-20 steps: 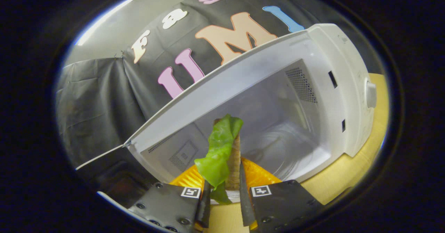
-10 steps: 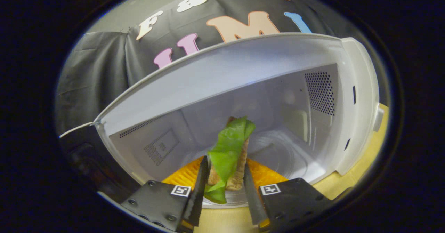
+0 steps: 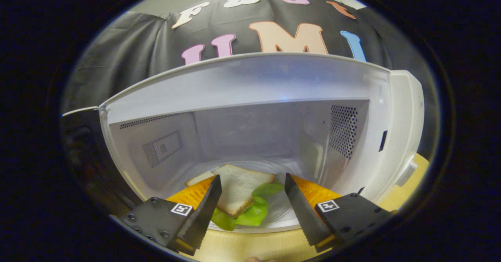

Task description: Open the microwave oven with the left hand, put the food in, and close the microwave oven.

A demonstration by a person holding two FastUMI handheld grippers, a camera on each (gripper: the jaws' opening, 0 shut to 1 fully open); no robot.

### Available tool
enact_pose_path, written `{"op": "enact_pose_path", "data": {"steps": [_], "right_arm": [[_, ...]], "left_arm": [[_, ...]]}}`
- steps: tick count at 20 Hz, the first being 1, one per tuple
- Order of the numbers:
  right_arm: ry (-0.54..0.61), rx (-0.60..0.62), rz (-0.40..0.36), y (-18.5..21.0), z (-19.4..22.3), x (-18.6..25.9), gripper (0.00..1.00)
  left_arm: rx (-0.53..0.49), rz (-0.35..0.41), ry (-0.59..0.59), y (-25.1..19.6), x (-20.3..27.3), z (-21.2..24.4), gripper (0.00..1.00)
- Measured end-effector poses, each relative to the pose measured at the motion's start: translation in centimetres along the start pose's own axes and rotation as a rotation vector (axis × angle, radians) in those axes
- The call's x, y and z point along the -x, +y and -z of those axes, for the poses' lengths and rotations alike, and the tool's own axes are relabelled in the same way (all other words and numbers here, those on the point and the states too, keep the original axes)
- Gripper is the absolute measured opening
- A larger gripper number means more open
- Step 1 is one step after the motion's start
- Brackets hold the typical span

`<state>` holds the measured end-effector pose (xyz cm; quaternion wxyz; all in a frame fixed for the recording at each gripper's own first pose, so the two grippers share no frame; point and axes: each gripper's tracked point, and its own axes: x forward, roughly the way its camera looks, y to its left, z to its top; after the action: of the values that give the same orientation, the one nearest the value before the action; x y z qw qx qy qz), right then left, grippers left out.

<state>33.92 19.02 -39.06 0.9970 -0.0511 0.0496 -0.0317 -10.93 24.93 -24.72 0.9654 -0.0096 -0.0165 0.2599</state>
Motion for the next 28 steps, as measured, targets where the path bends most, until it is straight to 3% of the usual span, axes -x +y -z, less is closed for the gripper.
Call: {"op": "enact_pose_path", "data": {"steps": [9,12,14,16,19,20,21,22,24,28], "right_arm": [[-0.029,0.077,-0.206,-0.3,-4.2,9.1,0.92],[-0.029,0.043,-0.277,-2.2,-5.5,13.9,0.92],[-0.059,0.035,-0.279,-4.8,-6.3,16.9,0.92],[-0.079,0.054,-0.258,-7.8,-6.6,19.2,0.92],[-0.135,0.042,-0.175,-13.6,-8.0,22.0,0.92],[-0.157,0.038,-0.150,-15.3,-8.5,22.8,0.91],[-0.170,0.045,-0.118,-17.0,-8.7,23.5,0.91],[-0.179,0.060,-0.086,-18.8,-8.9,23.7,0.91],[-0.198,0.098,-0.028,-21.5,-9.2,25.3,0.91],[-0.214,0.159,0.008,-23.4,-9.8,27.3,0.92]], "left_arm": [[0.017,0.048,0.025,-1.1,0.3,0.3,0.96],[0.043,0.121,0.029,-3.2,0.8,0.2,0.96],[0.051,0.170,0.043,-4.4,1.0,0.5,0.90],[0.059,0.203,0.057,-5.2,1.2,0.9,0.78],[0.056,0.243,0.099,-6.3,1.7,1.6,0.46],[0.060,0.248,0.104,-6.4,1.7,1.7,0.48],[0.068,0.244,0.108,-6.4,1.6,1.7,0.25],[0.072,0.235,0.113,-6.3,1.5,1.9,0.12],[0.076,0.231,0.127,-6.5,1.4,2.2,0.00],[0.089,0.237,0.161,-7.2,1.6,3.1,0.01]]}}
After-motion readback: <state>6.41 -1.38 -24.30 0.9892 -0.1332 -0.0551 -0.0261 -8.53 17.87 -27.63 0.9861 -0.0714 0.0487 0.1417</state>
